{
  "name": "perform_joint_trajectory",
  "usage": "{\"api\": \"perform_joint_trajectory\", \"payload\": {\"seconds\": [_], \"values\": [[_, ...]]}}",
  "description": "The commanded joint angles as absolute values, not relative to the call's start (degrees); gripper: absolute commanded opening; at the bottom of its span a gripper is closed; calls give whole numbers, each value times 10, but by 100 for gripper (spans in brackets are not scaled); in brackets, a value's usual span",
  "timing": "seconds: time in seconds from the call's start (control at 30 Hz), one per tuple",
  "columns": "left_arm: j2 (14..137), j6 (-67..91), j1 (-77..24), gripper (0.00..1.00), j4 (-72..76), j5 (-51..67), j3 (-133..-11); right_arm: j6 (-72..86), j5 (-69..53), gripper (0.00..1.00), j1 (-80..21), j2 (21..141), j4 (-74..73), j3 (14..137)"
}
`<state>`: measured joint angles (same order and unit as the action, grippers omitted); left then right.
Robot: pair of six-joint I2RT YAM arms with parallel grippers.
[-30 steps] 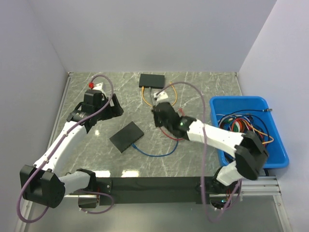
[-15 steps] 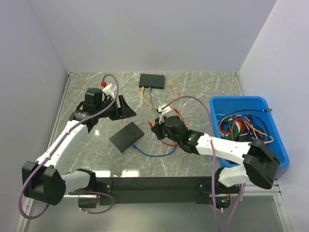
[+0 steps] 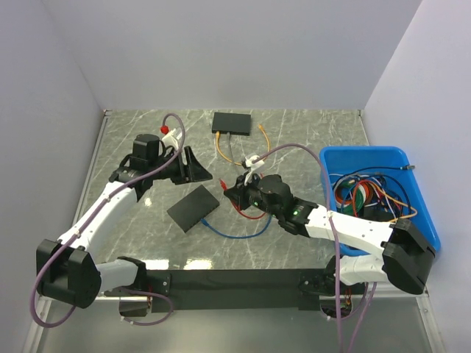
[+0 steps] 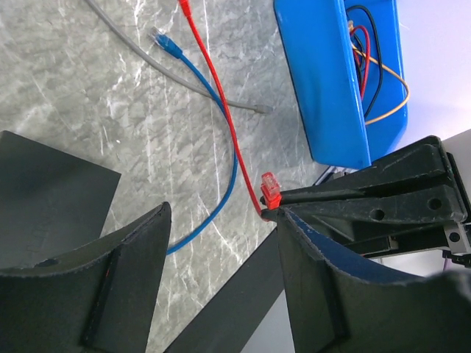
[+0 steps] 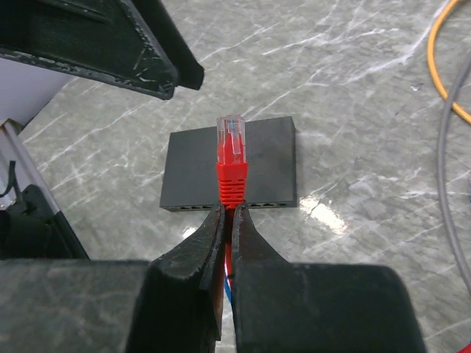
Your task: Insert the plug into the switch port
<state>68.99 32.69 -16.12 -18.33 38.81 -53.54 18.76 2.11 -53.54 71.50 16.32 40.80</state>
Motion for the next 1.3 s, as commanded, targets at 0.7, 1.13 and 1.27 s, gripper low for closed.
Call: {"api": "perform_joint_trajectory", "payload": {"seconds": [0.7, 1.13, 1.27], "values": [[717, 333, -177, 46, -182, 379, -543, 207, 12, 0, -563, 784, 227, 467], [724, 327, -178, 16, -194, 362, -548, 207, 20, 0, -563, 821, 240, 487], [726, 325, -178, 0, -199, 359, -550, 216, 45, 0, -563, 824, 239, 491]]}}
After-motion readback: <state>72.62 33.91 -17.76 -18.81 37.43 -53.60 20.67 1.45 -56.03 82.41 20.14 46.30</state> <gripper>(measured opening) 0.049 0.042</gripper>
